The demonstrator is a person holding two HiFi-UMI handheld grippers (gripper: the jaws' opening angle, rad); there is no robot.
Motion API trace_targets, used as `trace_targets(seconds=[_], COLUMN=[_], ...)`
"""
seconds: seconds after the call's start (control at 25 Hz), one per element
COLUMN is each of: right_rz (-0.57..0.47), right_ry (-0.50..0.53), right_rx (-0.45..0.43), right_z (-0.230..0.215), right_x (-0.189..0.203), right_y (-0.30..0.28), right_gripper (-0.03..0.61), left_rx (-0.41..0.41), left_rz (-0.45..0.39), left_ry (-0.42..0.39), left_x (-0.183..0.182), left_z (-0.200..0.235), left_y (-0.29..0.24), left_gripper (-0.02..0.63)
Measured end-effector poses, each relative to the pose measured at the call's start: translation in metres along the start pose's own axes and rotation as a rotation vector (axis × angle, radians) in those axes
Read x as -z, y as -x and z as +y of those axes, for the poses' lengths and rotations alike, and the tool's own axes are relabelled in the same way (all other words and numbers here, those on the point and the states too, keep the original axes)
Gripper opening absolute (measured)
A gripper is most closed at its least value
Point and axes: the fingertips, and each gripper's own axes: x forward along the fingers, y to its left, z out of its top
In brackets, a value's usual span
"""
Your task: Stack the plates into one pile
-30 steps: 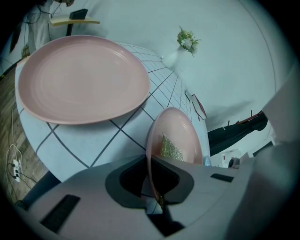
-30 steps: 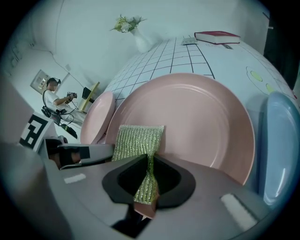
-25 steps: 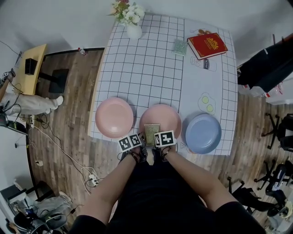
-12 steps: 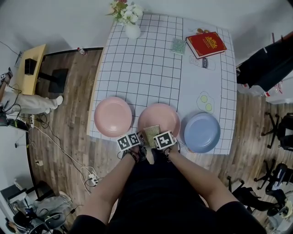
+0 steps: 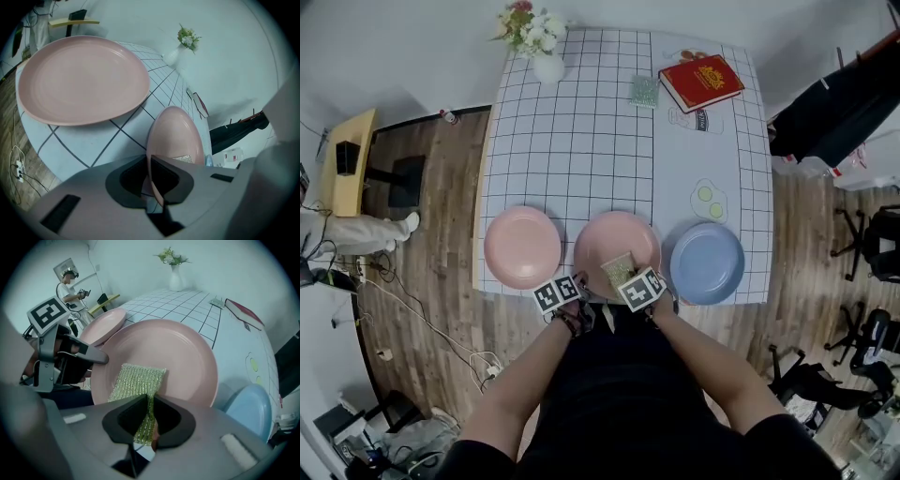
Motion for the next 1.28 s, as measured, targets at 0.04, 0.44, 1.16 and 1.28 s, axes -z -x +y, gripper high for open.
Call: trace_targets(seconds=[0.04,0.44,1.16,1.28], right_rz=[-0.003,-0.053,-0.083,-0.077], right_ry=[-0.002,-0.046,-0.196,-0.236], right_rx=[0.016,0.12,0.193,0.172], right_z=[-0.003,-0.02,-0.025,-0.014], right_x=[0.0,0.003,0.007,0.01], right_y=[0.001,0.004,0.007,0.005], right_gripper=[0.055,0.055,0.055,0.055], left_rx=[0.004,0.073,0.134,0.13], left_rz=[0.01,0.084,0.177,0.178], left_ry=[-0.006,-0.025,-0.111,-0.108], left_x=[0.0,0.003,0.004,0.005], left_z=[0.0,-0.004,-0.01,-0.009], left_y=[0.0,-0.004,-0.011,-0.011], left_gripper=[0.012,0.014,0.017,0.017])
